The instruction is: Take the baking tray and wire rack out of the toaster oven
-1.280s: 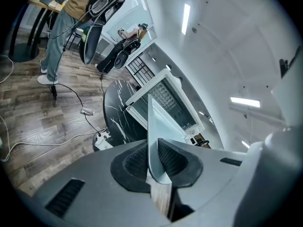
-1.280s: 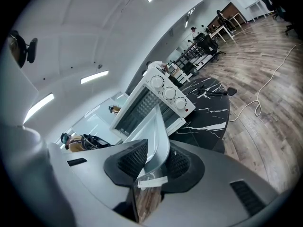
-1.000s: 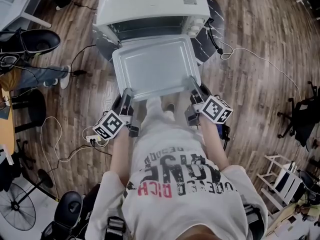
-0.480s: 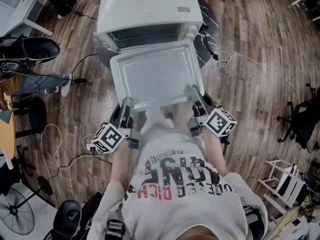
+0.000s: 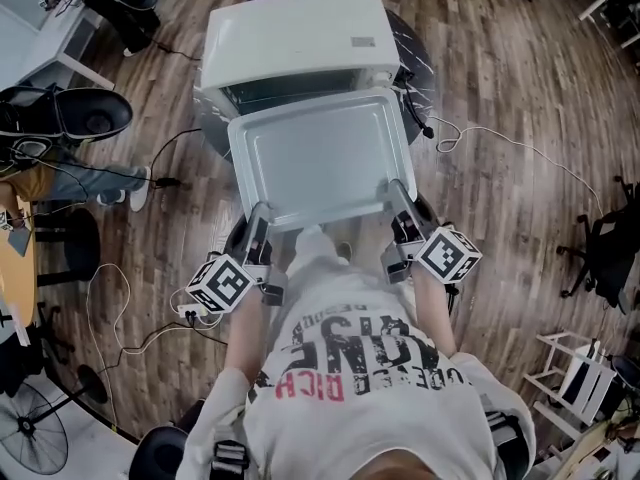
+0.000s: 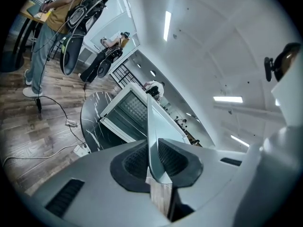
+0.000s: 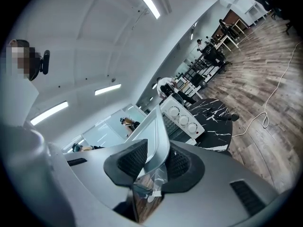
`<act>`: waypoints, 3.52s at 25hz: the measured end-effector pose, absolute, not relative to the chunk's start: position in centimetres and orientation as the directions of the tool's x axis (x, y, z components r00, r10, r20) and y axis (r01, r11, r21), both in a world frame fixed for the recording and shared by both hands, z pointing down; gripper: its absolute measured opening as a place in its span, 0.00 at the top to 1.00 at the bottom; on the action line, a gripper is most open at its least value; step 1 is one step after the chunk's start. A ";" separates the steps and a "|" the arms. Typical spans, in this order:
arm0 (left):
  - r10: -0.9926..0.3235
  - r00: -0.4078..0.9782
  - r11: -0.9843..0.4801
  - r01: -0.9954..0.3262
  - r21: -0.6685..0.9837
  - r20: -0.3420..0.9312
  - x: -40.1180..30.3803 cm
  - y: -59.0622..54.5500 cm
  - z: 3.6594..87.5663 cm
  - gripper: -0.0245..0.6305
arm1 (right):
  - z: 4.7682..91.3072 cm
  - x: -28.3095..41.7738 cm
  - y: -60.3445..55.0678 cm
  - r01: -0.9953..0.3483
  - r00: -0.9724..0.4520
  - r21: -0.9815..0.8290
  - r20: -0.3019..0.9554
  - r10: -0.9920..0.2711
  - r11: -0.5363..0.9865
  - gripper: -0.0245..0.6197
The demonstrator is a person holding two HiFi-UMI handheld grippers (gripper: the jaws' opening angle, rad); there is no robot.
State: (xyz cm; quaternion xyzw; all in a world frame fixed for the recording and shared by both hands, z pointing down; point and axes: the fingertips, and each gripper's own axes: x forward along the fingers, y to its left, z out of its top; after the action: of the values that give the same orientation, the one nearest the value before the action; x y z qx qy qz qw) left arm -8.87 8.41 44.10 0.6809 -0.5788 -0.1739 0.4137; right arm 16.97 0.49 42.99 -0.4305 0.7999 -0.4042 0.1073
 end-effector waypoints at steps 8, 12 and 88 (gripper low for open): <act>-0.940 0.277 -0.032 -0.652 0.757 0.199 -9.0 6.3 42.3 0.89 | 41.5 17.1 -1.1 -0.586 -0.593 -0.746 0.127 -0.795 0.318 0.82; -0.941 0.282 -0.045 -0.654 0.755 0.189 -9.1 5.5 41.7 0.90 | 40.9 17.0 -1.7 -0.585 -0.590 -0.742 0.114 -0.799 0.326 0.82; -0.885 0.375 0.036 -0.535 0.844 0.275 -17.9 -15.5 42.3 0.88 | 41.0 8.7 -21.6 -0.609 -0.483 -0.784 0.246 -0.840 0.120 0.82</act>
State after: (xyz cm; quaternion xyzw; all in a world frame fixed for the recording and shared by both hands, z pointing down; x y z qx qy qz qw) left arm -17.91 -15.46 42.34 0.6707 -0.5294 -0.1796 0.4875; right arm 8.72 -21.56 41.05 -0.4916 0.7372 -0.4451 0.1297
